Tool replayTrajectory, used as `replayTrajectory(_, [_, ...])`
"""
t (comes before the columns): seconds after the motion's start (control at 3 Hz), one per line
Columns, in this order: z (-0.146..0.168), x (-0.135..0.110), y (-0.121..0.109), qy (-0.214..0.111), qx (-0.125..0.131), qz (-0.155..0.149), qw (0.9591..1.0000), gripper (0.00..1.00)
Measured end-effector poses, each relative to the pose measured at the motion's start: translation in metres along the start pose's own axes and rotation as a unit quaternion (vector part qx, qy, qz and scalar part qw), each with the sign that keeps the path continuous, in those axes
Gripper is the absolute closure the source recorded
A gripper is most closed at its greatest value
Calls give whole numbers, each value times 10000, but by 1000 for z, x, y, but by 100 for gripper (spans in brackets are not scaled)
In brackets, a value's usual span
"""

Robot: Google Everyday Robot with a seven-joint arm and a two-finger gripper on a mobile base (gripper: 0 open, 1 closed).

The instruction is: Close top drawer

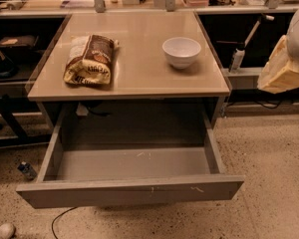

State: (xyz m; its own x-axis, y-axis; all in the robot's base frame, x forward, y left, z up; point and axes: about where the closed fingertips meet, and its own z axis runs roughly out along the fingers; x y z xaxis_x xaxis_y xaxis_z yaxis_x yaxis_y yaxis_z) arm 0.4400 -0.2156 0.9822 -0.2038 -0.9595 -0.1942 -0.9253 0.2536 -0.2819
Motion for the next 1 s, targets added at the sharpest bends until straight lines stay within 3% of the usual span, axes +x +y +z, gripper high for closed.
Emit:
replayTrajectory(0.33, [10,3,21,6,84,136,9999,100])
replayTrajectory(0.67, [57,14,66,127,-317,289,9990,100])
replayTrajectory(1.0, [125,27,118,330,-1024,337,9936,100])
